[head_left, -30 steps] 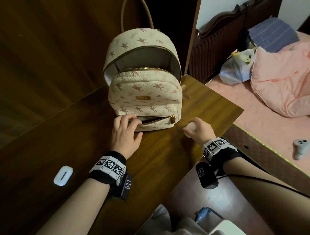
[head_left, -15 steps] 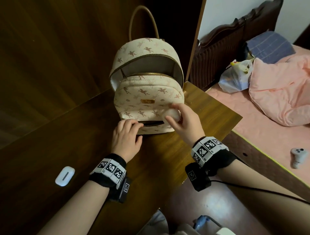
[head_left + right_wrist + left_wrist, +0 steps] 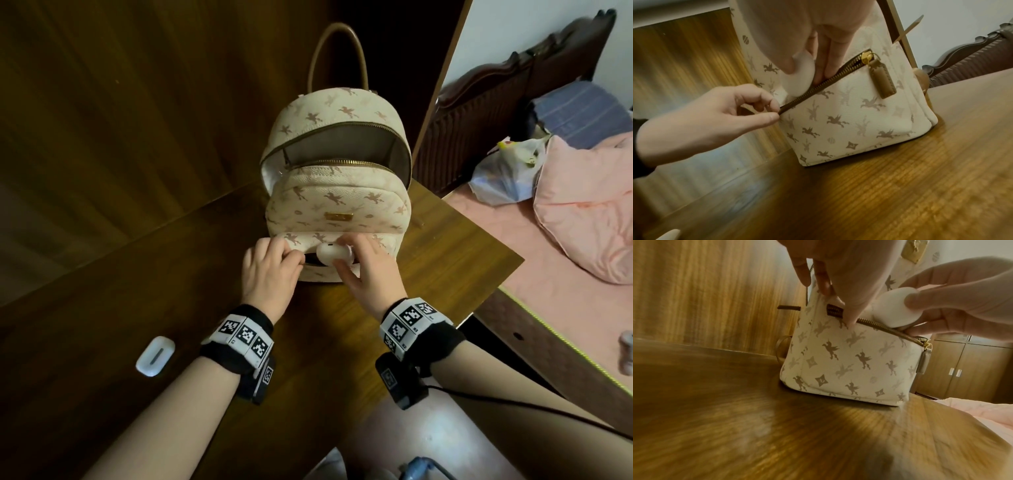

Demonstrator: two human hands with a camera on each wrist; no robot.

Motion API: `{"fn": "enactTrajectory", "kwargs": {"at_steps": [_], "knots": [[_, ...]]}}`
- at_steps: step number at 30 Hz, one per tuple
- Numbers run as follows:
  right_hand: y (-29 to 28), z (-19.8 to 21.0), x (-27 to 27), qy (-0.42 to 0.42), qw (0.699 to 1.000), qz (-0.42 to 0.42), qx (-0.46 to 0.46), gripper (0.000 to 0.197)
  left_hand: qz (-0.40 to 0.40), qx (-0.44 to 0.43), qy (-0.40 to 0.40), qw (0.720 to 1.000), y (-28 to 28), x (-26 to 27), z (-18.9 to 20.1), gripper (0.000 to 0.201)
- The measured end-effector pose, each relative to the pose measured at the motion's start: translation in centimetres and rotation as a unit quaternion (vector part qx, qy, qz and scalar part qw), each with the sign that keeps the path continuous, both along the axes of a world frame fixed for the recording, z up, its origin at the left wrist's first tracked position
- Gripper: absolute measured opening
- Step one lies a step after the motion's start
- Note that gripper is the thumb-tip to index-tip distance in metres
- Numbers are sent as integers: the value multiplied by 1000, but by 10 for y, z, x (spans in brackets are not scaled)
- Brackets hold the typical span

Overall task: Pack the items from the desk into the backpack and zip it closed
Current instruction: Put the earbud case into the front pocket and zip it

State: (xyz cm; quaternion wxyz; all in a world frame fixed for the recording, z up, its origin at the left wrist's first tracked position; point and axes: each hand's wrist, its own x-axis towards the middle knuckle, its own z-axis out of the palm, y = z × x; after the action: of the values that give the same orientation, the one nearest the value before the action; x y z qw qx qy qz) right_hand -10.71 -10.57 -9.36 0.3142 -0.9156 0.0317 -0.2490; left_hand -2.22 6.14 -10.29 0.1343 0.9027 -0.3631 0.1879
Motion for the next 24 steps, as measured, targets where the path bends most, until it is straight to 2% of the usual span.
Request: {"fn": "enactTrajectory", "kwargs": {"at_steps": [7, 12, 16, 20, 24], "knots": [[4, -6, 13, 9, 997, -47, -60, 25, -87, -17, 39, 995, 6, 16, -5, 6], [6, -7, 19, 5, 997, -26, -66, 23, -105, 8, 32, 994, 7, 21, -3, 7], [4, -10, 21, 3, 998, -9, -63, 22, -120, -5, 29, 992, 9, 23, -3, 7], [10, -17, 21, 22, 998, 13, -59, 9, -129, -3, 38, 991, 10, 24, 0, 8], [14, -16, 26, 73, 995, 10, -66, 21, -133, 3, 43, 990, 11, 24, 1, 7]]}}
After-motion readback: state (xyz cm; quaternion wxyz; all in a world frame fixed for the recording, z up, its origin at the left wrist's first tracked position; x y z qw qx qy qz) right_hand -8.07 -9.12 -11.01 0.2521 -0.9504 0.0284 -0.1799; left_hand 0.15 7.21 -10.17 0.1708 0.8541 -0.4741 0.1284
